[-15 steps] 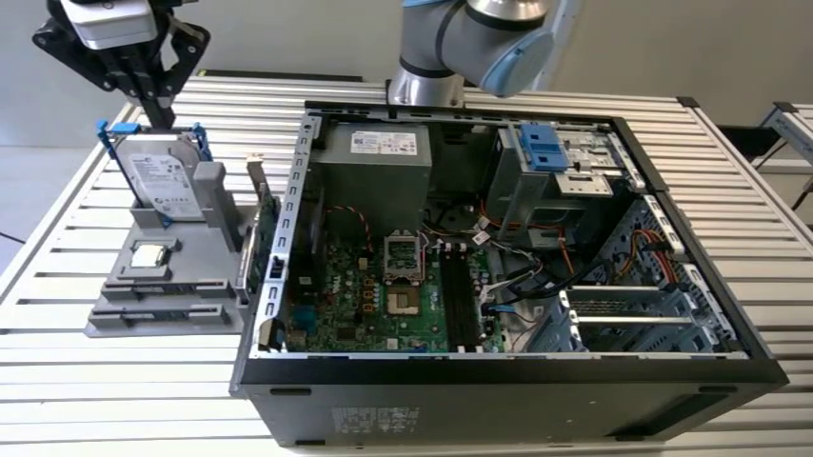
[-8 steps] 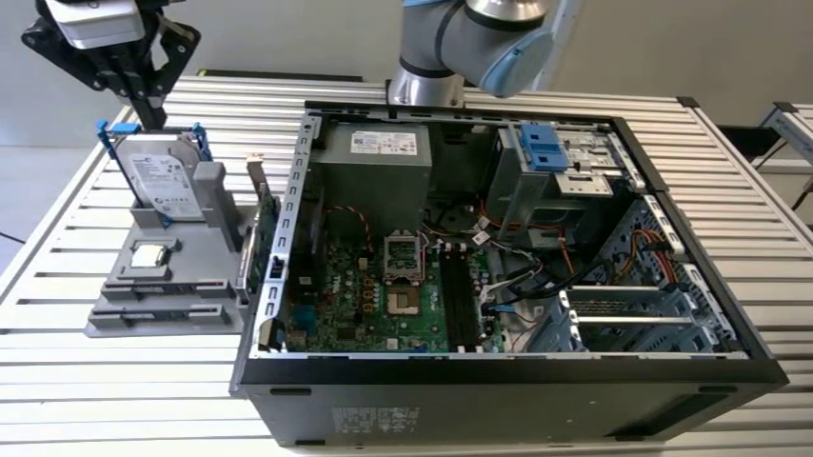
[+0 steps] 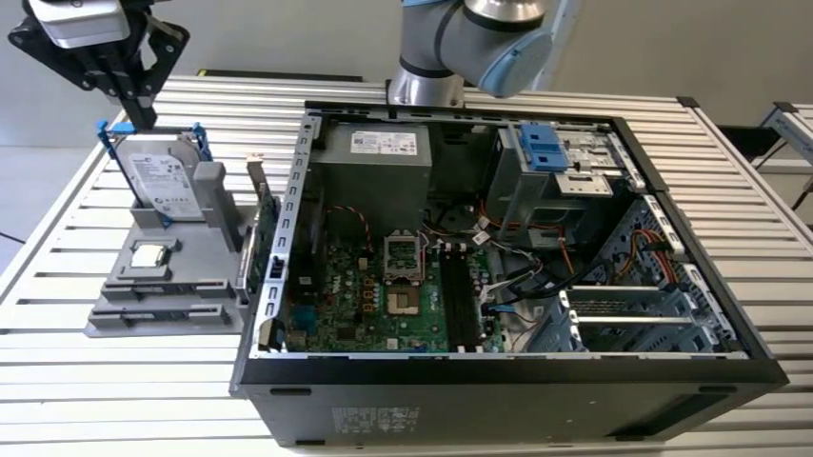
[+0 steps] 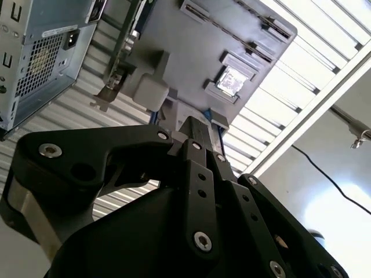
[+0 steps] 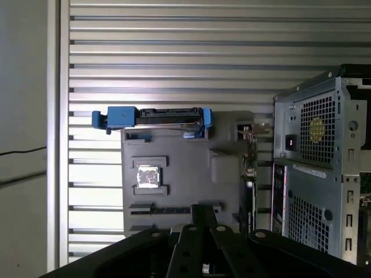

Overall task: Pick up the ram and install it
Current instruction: 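Reach for the ram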

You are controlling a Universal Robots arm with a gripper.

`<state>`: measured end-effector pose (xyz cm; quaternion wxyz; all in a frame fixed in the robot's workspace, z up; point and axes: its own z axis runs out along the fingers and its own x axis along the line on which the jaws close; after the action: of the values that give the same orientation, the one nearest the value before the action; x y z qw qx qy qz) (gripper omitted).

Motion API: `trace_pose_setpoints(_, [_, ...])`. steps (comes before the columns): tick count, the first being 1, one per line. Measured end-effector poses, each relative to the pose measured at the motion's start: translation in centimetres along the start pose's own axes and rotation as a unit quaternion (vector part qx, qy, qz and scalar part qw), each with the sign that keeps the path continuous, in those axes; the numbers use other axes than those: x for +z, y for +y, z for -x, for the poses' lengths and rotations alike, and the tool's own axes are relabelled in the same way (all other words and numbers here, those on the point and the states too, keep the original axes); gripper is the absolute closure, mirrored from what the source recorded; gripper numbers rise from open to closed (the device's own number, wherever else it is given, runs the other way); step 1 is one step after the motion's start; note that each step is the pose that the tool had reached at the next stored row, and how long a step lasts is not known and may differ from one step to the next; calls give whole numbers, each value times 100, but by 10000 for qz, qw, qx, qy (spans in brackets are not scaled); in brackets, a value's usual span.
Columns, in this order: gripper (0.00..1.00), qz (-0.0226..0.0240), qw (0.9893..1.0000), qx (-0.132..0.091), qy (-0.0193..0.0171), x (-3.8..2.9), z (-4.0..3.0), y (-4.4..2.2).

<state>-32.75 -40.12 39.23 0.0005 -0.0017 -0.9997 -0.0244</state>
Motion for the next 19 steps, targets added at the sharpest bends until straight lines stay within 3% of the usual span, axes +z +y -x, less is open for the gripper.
trace_pose_setpoints(19, [100, 0, 10000, 0, 5, 0, -182, -1])
